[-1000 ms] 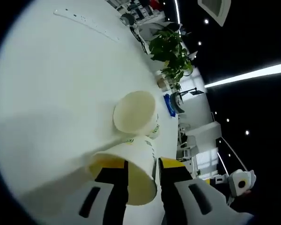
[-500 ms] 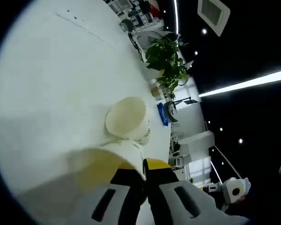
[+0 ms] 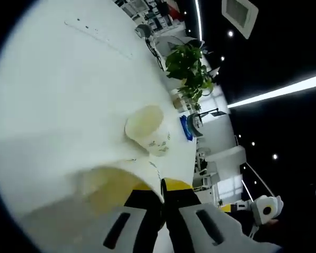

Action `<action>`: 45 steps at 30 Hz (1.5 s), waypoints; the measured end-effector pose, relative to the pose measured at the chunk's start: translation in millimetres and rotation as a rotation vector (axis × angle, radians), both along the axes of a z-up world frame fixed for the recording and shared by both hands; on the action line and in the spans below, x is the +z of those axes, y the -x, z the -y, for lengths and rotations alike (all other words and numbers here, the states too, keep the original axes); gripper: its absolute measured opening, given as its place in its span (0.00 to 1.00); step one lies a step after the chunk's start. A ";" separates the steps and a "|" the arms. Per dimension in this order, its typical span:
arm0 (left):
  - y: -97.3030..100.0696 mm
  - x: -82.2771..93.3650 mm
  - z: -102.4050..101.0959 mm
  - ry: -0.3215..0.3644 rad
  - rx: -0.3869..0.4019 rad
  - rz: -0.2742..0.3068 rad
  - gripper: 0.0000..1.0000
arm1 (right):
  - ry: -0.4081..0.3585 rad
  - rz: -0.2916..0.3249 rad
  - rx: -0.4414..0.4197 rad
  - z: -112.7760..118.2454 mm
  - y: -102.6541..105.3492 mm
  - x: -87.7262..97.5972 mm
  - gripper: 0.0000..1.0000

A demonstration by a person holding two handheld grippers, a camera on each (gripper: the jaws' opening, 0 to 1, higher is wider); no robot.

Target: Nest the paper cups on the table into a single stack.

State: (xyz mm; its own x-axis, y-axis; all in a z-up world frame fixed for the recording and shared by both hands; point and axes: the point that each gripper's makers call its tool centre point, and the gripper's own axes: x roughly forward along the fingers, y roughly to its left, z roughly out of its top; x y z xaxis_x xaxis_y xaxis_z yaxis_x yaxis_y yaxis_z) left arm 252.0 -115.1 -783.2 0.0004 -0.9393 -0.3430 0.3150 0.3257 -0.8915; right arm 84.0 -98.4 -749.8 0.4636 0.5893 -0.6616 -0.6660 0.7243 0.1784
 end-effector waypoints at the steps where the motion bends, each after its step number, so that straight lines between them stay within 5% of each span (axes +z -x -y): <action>1: -1.0 1.6 -1.8 -0.002 0.002 0.004 0.00 | -0.001 0.002 0.002 -0.7 0.1 0.8 0.92; 14: -13.2 25.9 -41.0 -0.064 0.012 0.089 0.00 | 0.003 0.025 0.027 -6.1 -2.7 7.4 0.92; 29: -9.3 65.1 -96.7 -0.232 -0.086 0.283 0.00 | 0.006 0.059 0.053 -11.8 -1.6 19.9 0.91; 45: 40.4 106.9 -126.0 -0.423 -0.368 0.487 0.00 | -0.004 0.082 0.074 -22.7 -0.5 25.5 0.91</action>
